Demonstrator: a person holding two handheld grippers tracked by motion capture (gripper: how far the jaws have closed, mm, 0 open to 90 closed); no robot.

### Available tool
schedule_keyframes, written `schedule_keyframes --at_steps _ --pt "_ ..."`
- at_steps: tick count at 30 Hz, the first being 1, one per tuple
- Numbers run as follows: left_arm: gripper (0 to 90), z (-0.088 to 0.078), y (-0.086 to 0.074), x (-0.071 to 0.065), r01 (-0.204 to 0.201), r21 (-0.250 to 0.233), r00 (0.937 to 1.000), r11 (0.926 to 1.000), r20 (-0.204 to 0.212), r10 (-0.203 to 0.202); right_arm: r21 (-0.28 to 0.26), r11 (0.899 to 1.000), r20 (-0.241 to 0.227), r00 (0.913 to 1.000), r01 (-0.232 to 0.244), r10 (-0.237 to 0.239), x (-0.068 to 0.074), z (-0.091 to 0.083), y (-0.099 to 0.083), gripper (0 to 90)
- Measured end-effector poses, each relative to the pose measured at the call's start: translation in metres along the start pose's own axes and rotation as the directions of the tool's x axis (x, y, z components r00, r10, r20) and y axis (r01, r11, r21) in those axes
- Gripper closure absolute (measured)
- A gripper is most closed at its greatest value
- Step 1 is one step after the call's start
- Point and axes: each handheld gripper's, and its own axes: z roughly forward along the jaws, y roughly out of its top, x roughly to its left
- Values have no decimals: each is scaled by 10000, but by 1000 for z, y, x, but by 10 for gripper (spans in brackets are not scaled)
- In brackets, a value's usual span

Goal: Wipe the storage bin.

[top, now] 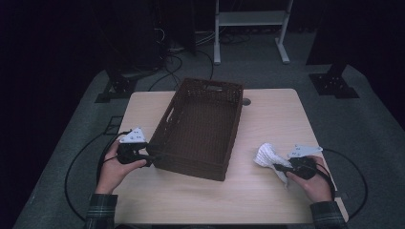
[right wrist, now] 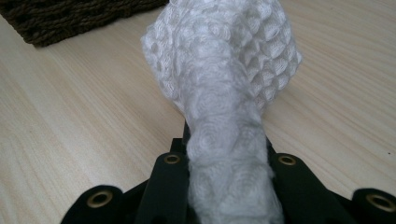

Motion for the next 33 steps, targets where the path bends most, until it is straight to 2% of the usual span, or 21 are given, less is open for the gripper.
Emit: schedule_keyframes --at_steps 7,14,23,33 --pt "467 4 -1 -13 130 -260 9996 9996 -236 -136 -44 10000 43 10000 -22 22 -2 -1 -1 754" --pt "498 9 -2 -25 130 -524 9996 9985 -235 -142 -31 10000 67 10000 -53 53 -2 -2 -1 754" --pt "596 23 3 -44 29 -616 9989 9981 472 0 -35 10000 78 9999 -76 76 -2 -2 -1 754" --pt "677 38 8 -55 64 -760 9945 9971 1050 16 -25 10000 82 9999 -95 95 -3 -2 -1 753"
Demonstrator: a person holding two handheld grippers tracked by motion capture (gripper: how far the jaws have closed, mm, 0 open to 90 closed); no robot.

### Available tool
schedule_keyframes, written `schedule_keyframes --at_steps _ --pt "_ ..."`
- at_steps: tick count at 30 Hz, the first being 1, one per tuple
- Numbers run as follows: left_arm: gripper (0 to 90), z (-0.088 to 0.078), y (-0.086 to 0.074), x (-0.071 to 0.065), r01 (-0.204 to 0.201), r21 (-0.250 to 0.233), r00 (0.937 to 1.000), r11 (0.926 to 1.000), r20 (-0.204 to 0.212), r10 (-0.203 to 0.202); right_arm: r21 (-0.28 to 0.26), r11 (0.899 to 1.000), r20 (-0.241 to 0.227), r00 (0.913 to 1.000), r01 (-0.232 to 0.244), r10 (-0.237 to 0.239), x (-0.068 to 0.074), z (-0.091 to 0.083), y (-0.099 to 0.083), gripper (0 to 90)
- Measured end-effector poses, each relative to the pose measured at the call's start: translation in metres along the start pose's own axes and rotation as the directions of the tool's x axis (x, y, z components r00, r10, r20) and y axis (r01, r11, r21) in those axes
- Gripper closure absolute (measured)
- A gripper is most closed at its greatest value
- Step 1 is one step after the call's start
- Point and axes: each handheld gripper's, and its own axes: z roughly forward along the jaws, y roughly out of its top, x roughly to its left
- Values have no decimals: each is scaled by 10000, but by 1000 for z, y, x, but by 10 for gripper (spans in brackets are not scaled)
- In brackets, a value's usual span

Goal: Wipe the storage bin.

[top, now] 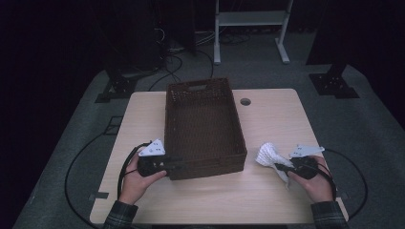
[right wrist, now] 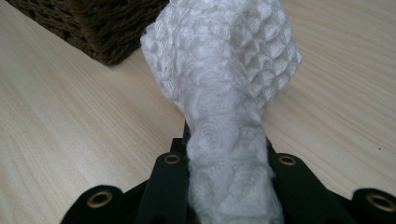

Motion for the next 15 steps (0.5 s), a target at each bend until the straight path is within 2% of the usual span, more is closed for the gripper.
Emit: schedule_keyframes --at_steps 11,15 --pt "734 20 7 -11 -35 -192 9983 9998 575 46 5 10000 37 10000 4 -4 0 0 0 753" --pt "743 27 10 -15 -196 -185 9978 9996 623 207 21 10000 37 10000 -3 3 0 0 0 753"
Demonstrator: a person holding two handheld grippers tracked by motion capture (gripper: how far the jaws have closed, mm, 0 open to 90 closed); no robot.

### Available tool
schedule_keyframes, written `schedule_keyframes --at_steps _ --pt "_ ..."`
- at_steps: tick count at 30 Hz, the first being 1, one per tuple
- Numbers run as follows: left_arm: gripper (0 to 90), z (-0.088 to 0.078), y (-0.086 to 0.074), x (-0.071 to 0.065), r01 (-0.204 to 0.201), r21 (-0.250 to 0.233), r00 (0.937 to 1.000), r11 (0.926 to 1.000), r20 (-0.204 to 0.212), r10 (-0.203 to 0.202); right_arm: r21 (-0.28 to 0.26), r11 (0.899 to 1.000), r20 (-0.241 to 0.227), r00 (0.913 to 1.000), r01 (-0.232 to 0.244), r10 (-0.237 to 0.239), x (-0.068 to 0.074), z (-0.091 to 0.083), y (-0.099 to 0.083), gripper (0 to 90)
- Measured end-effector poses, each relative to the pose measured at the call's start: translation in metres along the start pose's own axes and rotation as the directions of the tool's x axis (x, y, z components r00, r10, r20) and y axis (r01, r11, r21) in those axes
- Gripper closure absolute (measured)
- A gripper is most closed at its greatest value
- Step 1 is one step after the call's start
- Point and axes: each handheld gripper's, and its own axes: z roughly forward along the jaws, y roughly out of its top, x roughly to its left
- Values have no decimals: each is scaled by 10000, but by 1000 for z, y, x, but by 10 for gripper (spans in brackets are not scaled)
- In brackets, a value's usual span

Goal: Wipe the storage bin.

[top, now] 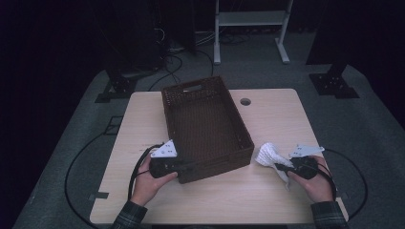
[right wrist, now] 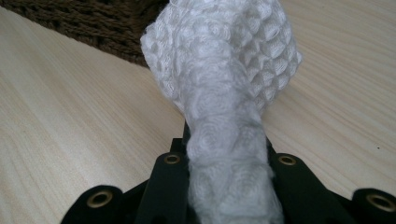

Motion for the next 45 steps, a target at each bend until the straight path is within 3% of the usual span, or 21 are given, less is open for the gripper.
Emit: schedule_keyframes --at_steps 8,13,24,31,37,45 --pt "725 10 5 -6 -83 26 10000 10000 21 83 11 10000 9 10000 12 -12 0 0 0 753" --pt "729 15 8 -11 -255 296 9987 9992 -435 267 -14 10000 6 10000 23 -23 0 0 0 753" --pt "719 15 8 -11 -236 328 9987 9992 -435 250 18 10000 -151 9999 69 -69 4 0 1 753" --pt "719 15 8 -11 -246 358 9990 9991 -377 260 68 9997 -355 9991 231 -229 15 1 2 753" --pt "731 15 8 -10 -202 350 9992 9992 -336 213 377 9971 -698 9956 655 -628 26 9 5 753" --pt "734 14 8 -9 -163 333 9995 9993 -279 172 582 9948 -973 9922 839 -780 31 18 7 753"
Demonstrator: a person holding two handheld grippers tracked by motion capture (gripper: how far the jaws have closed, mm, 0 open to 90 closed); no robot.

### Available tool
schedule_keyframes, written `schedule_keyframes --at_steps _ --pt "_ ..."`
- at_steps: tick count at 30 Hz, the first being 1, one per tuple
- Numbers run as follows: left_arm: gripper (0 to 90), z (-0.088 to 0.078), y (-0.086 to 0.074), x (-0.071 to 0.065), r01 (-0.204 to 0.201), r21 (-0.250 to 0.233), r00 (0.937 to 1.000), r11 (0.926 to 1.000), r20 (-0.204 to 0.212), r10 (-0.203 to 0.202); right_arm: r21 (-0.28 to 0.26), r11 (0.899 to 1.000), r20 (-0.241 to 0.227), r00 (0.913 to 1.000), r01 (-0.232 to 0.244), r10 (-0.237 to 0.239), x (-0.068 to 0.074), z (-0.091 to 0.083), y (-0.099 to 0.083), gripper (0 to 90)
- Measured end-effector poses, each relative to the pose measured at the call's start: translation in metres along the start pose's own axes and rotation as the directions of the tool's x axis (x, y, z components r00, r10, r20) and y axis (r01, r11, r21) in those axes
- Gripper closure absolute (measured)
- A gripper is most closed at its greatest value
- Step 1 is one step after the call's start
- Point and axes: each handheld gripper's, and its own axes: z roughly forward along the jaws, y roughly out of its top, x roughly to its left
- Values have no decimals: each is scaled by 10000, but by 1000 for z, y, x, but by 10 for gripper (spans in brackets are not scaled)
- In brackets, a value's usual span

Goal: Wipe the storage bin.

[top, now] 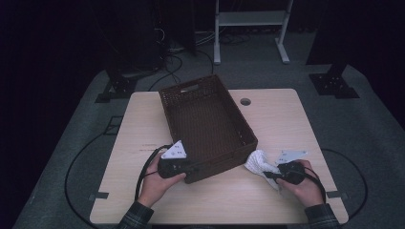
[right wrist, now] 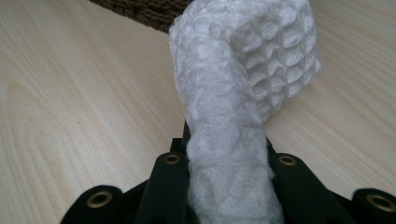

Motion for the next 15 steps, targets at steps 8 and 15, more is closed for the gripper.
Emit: schedule_keyframes --at_steps 8,15 --pt "739 0 0 0 13 -8 10000 10000 12 -13 238 9996 -217 9997 140 -135 6 2 -1 753" --pt "740 0 0 1 21 -20 10000 10000 28 -21 316 9995 -282 9996 88 -79 4 6 -1 752"
